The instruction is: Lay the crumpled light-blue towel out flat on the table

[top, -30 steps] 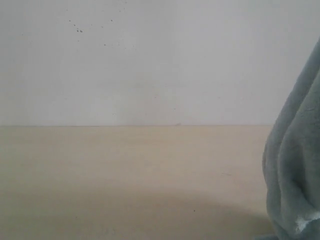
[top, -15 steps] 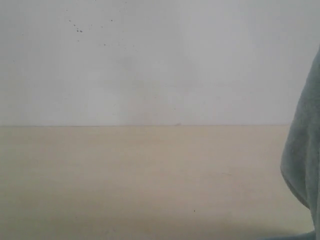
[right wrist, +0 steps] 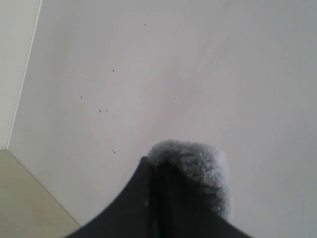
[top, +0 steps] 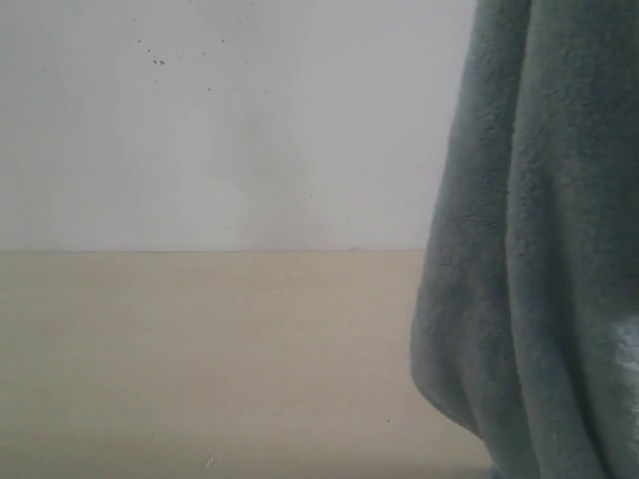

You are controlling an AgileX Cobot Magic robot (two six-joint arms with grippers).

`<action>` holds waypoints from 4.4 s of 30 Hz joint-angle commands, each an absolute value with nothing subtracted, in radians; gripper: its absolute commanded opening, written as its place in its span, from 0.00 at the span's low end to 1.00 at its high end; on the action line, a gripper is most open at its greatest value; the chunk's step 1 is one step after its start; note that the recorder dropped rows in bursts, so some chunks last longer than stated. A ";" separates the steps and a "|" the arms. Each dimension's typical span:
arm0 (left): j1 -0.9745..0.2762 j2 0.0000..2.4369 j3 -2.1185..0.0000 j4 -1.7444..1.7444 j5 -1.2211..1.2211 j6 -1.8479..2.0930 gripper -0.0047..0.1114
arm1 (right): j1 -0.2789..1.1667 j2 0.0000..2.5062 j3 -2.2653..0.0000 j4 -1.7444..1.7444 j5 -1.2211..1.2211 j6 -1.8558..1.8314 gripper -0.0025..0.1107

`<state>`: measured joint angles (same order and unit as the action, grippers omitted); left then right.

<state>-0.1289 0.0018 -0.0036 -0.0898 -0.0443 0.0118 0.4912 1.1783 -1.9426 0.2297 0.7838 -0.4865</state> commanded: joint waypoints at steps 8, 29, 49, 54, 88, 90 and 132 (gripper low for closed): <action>-0.136 0.000 0.000 -0.086 -0.053 0.007 0.08 | 0.498 1.179 -1.958 0.183 0.799 -0.470 0.02; -0.136 0.000 0.000 -0.175 -0.122 -0.514 0.08 | 0.498 1.177 -1.954 0.170 0.894 -0.426 0.02; -0.381 0.796 -0.281 1.028 -0.652 -1.230 0.08 | 0.498 1.213 -1.954 0.169 0.903 -0.422 0.02; -0.395 1.188 -0.461 1.149 -0.878 -1.237 0.21 | 0.498 1.232 -1.954 0.163 0.897 -0.422 0.02; -0.755 1.699 -1.046 1.028 -0.243 -1.022 0.08 | 0.498 1.257 -1.954 0.169 0.906 -0.398 0.02; -0.732 1.680 -1.089 1.083 -0.193 -1.021 0.08 | 0.498 1.257 -1.954 0.137 0.921 -0.389 0.02; -0.922 1.810 -0.984 1.744 -0.571 -1.631 0.42 | 0.029 1.215 -0.971 -0.731 0.777 0.230 0.02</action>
<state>-0.8983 1.7743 -0.9866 1.7431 -0.6203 -1.6185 0.0365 1.2182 -0.9858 -0.7208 0.8208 0.2141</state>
